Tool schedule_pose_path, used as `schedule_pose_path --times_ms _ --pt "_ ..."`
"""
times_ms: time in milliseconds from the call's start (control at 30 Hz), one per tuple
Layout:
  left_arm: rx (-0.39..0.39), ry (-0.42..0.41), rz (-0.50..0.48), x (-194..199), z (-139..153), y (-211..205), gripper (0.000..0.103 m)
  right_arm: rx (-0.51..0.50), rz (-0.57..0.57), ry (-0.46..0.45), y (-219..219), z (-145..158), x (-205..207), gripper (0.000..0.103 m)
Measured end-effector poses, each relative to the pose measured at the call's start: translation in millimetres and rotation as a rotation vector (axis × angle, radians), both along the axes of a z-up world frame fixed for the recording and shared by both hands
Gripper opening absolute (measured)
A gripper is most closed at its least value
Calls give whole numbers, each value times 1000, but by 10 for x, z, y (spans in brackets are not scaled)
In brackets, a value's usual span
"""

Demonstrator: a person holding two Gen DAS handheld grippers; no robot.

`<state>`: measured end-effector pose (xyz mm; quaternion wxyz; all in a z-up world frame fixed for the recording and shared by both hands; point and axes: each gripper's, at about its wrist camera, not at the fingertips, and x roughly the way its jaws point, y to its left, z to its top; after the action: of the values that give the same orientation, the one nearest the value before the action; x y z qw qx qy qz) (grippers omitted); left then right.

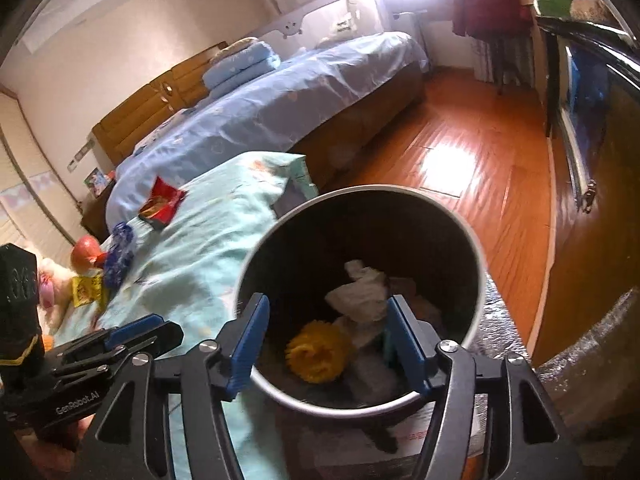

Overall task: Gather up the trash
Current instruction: 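Open both grippers to drop the white bag and blue brush into the bin, then grasp the yellow packet with the left gripper while the right grasps the blue snack bag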

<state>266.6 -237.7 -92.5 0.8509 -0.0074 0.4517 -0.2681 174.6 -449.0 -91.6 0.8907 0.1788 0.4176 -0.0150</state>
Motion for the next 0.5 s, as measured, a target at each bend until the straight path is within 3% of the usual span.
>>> schedule_pose_path --times_ms 500 --pt "-7 -20 247 -308 97 1279 53 25 144 -11 843 28 102 75"
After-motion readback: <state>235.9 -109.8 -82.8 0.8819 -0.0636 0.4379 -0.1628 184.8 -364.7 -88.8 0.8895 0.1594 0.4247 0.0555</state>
